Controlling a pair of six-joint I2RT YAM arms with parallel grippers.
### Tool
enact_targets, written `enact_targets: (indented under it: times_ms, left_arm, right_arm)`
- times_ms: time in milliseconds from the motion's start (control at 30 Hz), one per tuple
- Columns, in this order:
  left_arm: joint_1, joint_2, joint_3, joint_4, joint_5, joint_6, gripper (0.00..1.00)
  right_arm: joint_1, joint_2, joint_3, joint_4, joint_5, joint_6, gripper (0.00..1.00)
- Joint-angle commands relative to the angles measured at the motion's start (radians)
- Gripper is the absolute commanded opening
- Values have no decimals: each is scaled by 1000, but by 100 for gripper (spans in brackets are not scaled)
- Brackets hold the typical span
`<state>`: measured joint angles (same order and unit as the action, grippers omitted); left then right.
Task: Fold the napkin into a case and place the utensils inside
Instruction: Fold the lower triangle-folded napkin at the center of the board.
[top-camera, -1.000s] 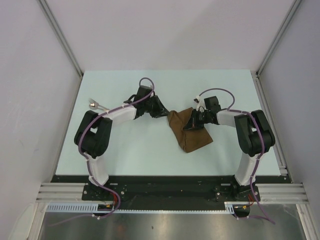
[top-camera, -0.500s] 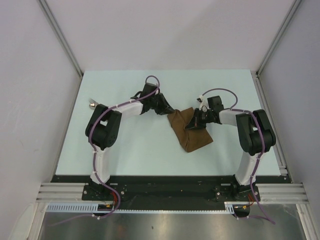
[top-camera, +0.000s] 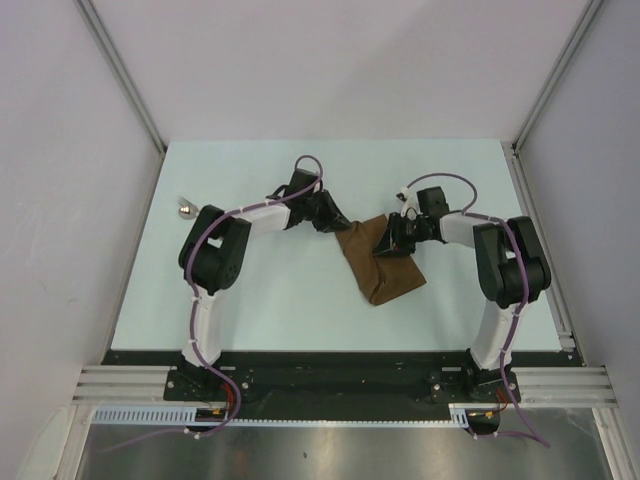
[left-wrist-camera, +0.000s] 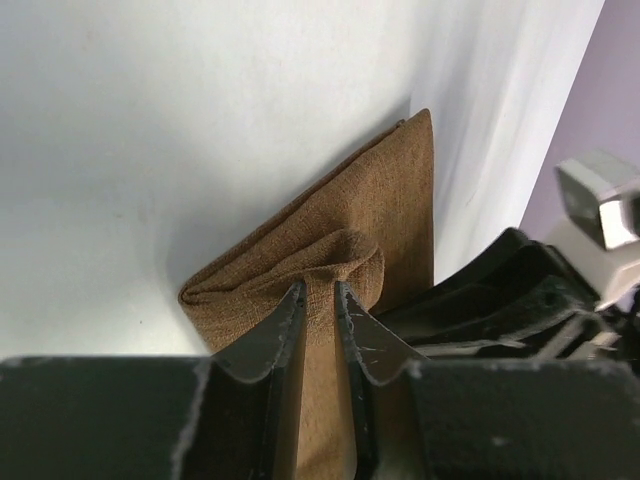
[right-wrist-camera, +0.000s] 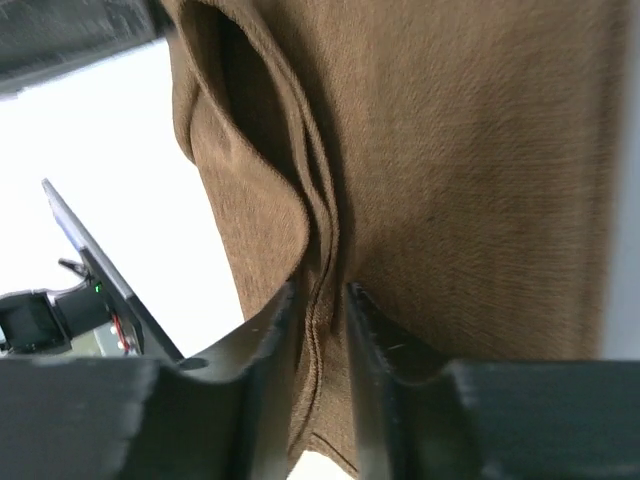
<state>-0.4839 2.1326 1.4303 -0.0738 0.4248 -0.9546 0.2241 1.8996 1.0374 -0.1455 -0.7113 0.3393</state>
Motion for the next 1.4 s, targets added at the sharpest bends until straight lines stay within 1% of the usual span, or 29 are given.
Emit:
enact_targets:
  times_ms: [0, 33, 67, 100, 167, 200, 267, 300, 367, 467, 533, 633, 733, 800, 900, 933, 1033, 1100, 1133, 1233, 1267, 1300, 1367]
  left_arm:
    - [-7, 23, 44, 39, 17, -22, 21]
    - [-7, 26, 44, 42, 19, -23, 21]
    - [-7, 27, 44, 43, 19, -24, 21]
    - [-7, 29, 45, 43, 23, -26, 21]
    - [-7, 30, 47, 45, 23, -24, 21]
    - [-7, 29, 47, 45, 22, -21, 21]
    - [-7, 26, 47, 43, 22, -18, 21]
    - [-7, 26, 45, 43, 22, -19, 21]
    - [-7, 24, 41, 45, 23, -21, 20]
    - [-7, 23, 39, 42, 22, -19, 21]
    - [-7, 21, 36, 42, 23, -21, 21]
    - [-9, 21, 36, 43, 22, -22, 21]
    - [-9, 20, 35, 42, 20, -19, 21]
    - [-9, 18, 35, 40, 15, -18, 21]
    - [-10, 20, 36, 45, 20, -21, 21]
    - [-10, 18, 38, 46, 20, -22, 21]
    - [-12, 16, 38, 45, 19, -21, 21]
    - [-12, 16, 39, 43, 20, -21, 21]
    - [-12, 16, 38, 43, 20, -19, 21]
    - [-12, 16, 38, 45, 26, -19, 21]
    - [-12, 16, 36, 46, 31, -21, 22]
    - [-12, 15, 38, 46, 34, -21, 22]
    - [-13, 6, 32, 58, 45, -22, 27]
  right_arm:
    - [-14, -106, 121, -162, 77, -72, 41]
    - [-11, -132, 125, -196, 134, -83, 47]
    - [-9, -152, 116, -241, 142, -91, 51]
    - [-9, -198, 102, -255, 144, -95, 57]
    - [0, -240, 60, -270, 148, -92, 64]
    - [12, -281, 11, -270, 147, -94, 70]
    - [18, -312, -34, -258, 132, -85, 76]
    - [21, -342, -89, -244, 124, -73, 79]
    - [43, -376, -143, -178, 98, -16, 85]
    - [106, -412, -197, -148, 134, 32, 89]
    - [144, -421, -221, -141, 183, 49, 89]
    - [153, -441, -253, -106, 205, 93, 86]
    - [152, -465, -257, -130, 243, 96, 71]
    - [139, -467, -257, -143, 231, 83, 65]
    - [112, -452, -272, -125, 181, 75, 49]
    - [109, -448, -275, -115, 167, 75, 41]
    - [107, -429, -277, -97, 135, 78, 35]
    - [109, -425, -278, -88, 122, 81, 36]
    - [109, -422, -280, -85, 113, 81, 39]
    - [109, -410, -277, -88, 116, 75, 38]
    - [107, -406, -280, -83, 113, 73, 35]
    - [98, -399, -281, -85, 110, 69, 27]
    - [86, -399, -283, -92, 116, 60, 17]
